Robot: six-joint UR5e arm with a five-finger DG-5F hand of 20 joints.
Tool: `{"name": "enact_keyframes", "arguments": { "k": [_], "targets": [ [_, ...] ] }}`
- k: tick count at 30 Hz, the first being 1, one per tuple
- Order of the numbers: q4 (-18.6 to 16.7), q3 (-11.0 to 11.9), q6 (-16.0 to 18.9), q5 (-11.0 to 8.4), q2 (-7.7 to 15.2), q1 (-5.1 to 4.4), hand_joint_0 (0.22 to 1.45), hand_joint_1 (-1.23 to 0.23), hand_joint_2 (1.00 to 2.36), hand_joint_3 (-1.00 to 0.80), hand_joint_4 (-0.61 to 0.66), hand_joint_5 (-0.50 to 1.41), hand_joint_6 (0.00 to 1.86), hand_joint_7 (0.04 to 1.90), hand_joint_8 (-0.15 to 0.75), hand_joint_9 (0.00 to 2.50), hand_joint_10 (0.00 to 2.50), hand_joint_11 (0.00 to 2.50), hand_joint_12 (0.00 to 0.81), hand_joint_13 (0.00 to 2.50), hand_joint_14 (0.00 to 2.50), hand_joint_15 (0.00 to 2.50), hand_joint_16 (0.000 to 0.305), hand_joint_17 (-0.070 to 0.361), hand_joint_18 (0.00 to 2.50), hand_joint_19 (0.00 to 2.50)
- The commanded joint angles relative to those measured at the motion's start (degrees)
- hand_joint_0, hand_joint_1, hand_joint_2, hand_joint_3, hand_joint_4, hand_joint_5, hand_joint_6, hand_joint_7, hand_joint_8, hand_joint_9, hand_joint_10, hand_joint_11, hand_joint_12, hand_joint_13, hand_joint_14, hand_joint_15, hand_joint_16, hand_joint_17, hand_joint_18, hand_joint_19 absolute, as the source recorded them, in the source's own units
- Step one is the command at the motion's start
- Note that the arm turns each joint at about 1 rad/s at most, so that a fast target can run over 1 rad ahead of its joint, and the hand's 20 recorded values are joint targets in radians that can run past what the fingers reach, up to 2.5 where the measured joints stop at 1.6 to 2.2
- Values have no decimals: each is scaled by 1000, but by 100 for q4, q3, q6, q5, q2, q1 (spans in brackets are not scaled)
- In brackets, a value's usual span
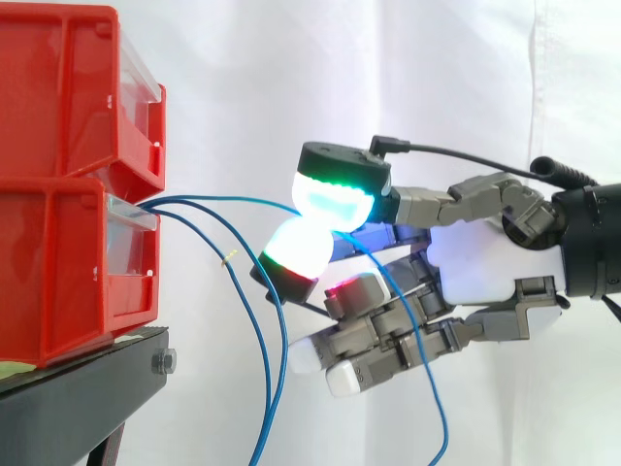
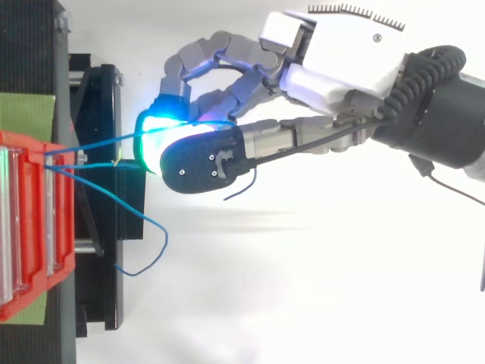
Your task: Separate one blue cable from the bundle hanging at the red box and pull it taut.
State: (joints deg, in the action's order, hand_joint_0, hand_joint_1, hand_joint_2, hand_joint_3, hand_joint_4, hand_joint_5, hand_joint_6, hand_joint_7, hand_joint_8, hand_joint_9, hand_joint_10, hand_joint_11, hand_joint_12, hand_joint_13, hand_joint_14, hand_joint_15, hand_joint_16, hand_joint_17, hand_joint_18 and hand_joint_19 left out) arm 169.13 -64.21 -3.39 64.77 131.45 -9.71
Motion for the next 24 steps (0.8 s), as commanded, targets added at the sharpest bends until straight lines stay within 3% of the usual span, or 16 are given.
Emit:
{"name": "enact_keyframes", "arguments": {
  "k": [1,10,14,20,24],
  "targets": [
    [23,-4,-118,0,-58,-5,721,-719,1002,-479,64,-228,889,937,270,1029,5,1479,267,782,22,655,37,84,648,472],
    [164,-4,-355,0,-225,22,730,-718,1000,-500,96,-227,885,924,273,984,3,1525,288,953,21,1115,38,86,735,644],
    [261,-4,-461,0,-296,30,706,-711,1000,-500,132,-226,875,896,280,942,4,1466,292,981,19,1162,38,86,737,667],
    [313,-4,-531,-9,-313,39,642,-645,1000,-500,160,-222,845,871,289,975,3,1464,289,1091,13,1314,38,86,827,771],
    [322,-4,-540,-17,-313,48,633,-589,1000,-500,165,-218,840,883,288,1027,45,1536,297,1179,19,1553,39,89,899,904]
  ]
}}
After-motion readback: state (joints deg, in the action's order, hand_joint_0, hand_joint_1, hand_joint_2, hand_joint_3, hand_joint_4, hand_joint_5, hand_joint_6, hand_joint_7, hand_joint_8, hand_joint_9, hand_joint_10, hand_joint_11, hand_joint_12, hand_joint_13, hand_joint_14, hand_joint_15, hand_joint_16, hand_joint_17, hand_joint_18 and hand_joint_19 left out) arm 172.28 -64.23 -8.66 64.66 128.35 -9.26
